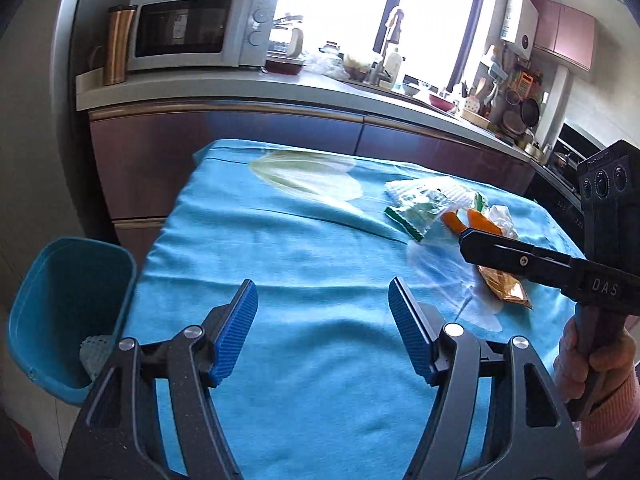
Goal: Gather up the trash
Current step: 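Move both open tools back over the remaining trash on the table, then grasp the crumpled white tissue with the right tool while the left tool grasps the clear green-printed wrapper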
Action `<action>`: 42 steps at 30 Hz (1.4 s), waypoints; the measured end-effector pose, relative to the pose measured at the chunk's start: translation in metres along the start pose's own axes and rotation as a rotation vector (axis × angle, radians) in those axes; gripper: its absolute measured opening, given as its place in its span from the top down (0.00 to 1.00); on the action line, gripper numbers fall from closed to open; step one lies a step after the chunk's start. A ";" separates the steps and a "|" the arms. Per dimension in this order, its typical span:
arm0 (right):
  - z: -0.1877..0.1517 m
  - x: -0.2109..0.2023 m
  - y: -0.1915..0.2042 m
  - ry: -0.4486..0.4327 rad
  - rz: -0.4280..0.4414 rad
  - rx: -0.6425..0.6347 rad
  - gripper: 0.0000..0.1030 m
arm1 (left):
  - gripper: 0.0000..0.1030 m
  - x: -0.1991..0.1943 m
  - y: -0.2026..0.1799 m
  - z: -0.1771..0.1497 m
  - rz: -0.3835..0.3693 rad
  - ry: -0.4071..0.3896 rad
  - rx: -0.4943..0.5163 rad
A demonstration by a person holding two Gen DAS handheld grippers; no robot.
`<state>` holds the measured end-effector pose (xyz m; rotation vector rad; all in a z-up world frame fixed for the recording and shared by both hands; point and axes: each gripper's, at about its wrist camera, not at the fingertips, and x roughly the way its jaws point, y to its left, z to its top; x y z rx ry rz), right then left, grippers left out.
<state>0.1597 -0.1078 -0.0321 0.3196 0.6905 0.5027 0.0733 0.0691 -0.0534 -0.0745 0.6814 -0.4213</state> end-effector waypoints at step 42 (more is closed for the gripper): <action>0.008 -0.076 -0.201 -0.105 -0.370 0.234 0.48 | 0.66 0.187 -0.126 0.062 0.001 0.230 0.287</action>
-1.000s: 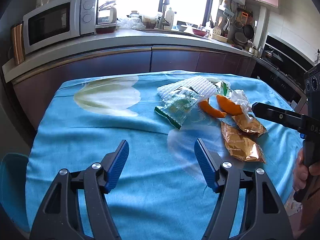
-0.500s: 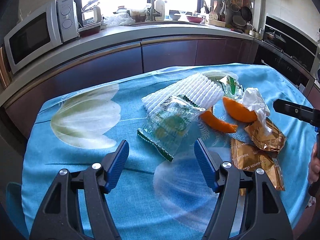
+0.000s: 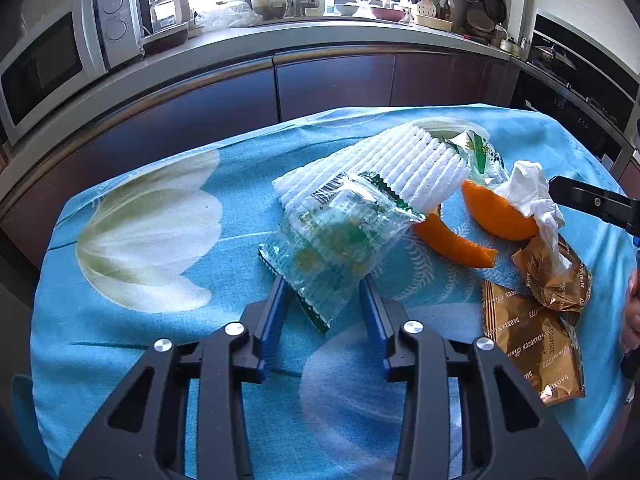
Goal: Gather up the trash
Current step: 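Grasp the crumpled white tissue with the right tool while the left tool grasps the clear green-printed wrapper, then carry the tissue and wrapper with both tools over the teal bin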
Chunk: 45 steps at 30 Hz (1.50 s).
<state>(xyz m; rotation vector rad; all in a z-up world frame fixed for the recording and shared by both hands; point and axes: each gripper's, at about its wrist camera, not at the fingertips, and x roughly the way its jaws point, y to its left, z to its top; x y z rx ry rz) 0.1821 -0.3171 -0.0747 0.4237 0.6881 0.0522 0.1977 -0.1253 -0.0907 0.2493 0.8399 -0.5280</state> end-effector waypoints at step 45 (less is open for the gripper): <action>-0.025 -0.026 0.107 -0.024 0.267 -0.134 0.96 | 0.74 -0.143 0.070 -0.083 0.036 -0.175 -0.187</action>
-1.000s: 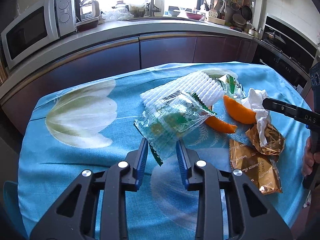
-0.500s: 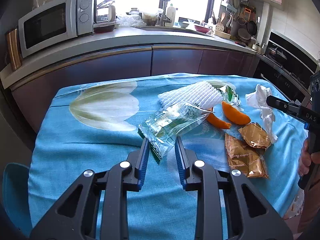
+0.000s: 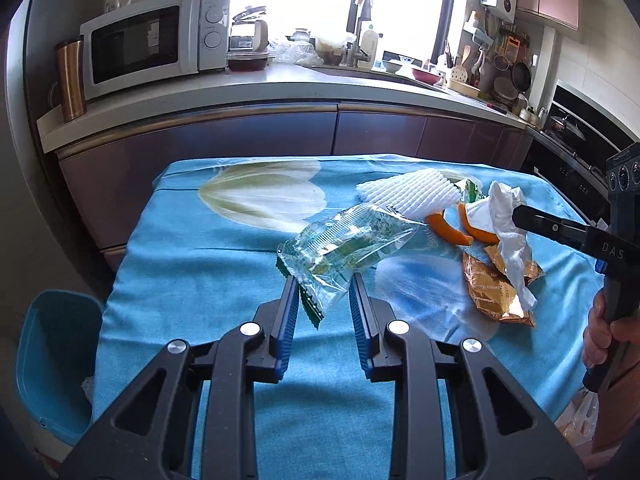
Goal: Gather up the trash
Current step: 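Carry the tissue and wrapper with both tools over the teal bin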
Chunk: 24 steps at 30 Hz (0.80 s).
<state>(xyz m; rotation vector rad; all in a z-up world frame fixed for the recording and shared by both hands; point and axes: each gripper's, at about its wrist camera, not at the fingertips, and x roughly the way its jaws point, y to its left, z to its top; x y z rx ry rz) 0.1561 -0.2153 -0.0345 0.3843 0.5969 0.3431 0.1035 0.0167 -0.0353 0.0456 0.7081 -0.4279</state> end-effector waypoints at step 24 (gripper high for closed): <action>-0.008 0.058 0.082 0.100 0.180 -0.083 0.96 | 0.76 -0.061 0.059 -0.030 0.124 -0.052 -0.086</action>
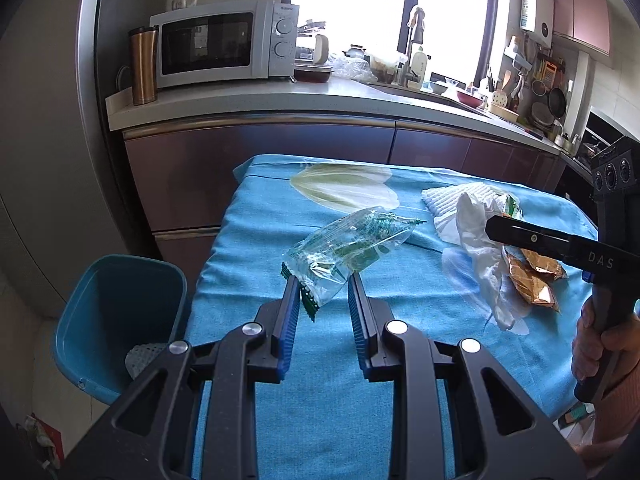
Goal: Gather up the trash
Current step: 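Carry the tissue and wrapper with both tools over the teal bin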
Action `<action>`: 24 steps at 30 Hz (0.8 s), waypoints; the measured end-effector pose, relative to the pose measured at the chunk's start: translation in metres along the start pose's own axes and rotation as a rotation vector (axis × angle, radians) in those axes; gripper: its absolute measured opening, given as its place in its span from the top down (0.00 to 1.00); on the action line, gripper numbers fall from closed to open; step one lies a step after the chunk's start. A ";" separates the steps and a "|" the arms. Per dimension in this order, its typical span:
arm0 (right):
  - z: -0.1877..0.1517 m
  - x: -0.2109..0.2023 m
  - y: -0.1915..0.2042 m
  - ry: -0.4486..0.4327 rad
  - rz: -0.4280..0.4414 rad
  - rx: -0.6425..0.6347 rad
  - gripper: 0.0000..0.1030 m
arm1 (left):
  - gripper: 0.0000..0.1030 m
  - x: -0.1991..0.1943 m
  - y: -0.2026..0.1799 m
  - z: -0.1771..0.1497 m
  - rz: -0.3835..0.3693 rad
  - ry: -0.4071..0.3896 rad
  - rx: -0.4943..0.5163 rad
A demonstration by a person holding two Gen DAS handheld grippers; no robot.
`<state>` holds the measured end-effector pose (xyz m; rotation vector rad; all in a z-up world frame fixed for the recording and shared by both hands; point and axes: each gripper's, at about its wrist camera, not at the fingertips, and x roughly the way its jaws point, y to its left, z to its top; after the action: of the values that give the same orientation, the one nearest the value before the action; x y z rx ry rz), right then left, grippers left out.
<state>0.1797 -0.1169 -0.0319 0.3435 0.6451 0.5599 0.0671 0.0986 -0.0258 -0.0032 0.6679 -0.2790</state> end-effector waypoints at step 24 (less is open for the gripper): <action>0.010 0.072 0.068 0.103 0.125 -0.092 0.96 | 0.76 -0.035 0.073 -0.016 0.123 -0.029 -0.102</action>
<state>0.2078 -0.0211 -0.0269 0.2707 0.6982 0.7277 0.0492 0.1792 -0.0238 -0.0639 0.6504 -0.1263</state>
